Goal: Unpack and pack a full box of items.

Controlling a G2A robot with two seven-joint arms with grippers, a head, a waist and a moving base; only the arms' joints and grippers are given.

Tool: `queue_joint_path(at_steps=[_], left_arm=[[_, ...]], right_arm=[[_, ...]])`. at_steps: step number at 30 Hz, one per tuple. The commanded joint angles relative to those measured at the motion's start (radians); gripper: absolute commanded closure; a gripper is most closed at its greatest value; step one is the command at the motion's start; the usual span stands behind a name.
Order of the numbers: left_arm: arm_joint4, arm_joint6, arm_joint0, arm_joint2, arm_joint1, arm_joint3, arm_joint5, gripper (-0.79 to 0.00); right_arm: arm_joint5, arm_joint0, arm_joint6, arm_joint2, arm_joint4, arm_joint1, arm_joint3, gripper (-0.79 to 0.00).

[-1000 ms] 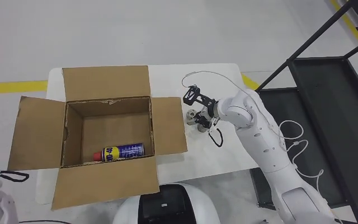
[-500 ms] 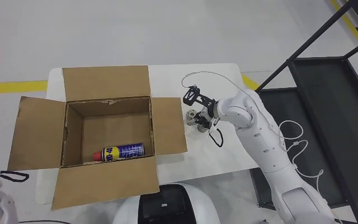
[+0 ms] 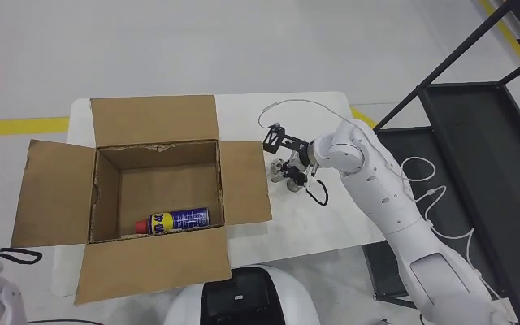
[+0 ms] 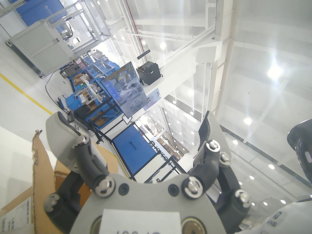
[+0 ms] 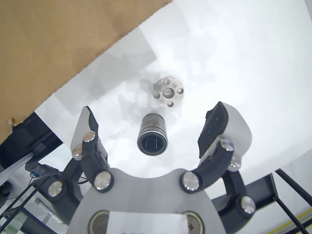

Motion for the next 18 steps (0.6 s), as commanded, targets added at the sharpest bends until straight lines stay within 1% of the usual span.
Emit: queue_joint_path(at_steps=[1, 7, 9, 10, 13, 18], left_arm=[[0.000, 0.000, 0.000, 0.000, 0.000, 0.000, 0.000, -0.785], [0.000, 0.000, 0.000, 0.000, 0.000, 0.000, 0.000, -0.785], [0.000, 0.000, 0.000, 0.000, 0.000, 0.000, 0.000, -0.785], [0.000, 0.000, 0.000, 0.000, 0.000, 0.000, 0.000, -0.785], [0.000, 0.000, 0.000, 0.000, 0.000, 0.000, 0.000, -0.785], [0.000, 0.000, 0.000, 0.000, 0.000, 0.000, 0.000, -0.785]], right_arm=[[-0.006, 0.040, -0.006, -0.030, 0.021, 0.002, 0.064, -0.785], [-0.049, 0.135, -0.049, -0.104, 0.131, 0.005, 0.230, -0.782], [-0.041, 0.164, -0.041, -0.142, 0.153, 0.004, 0.272, -0.739], [-0.040, 0.179, -0.040, -0.160, 0.163, 0.004, 0.287, -0.736], [-0.042, 0.213, -0.042, -0.215, 0.195, 0.001, 0.331, -0.770], [-0.056, 0.249, -0.056, -0.294, 0.234, 0.000, 0.393, -0.785]])
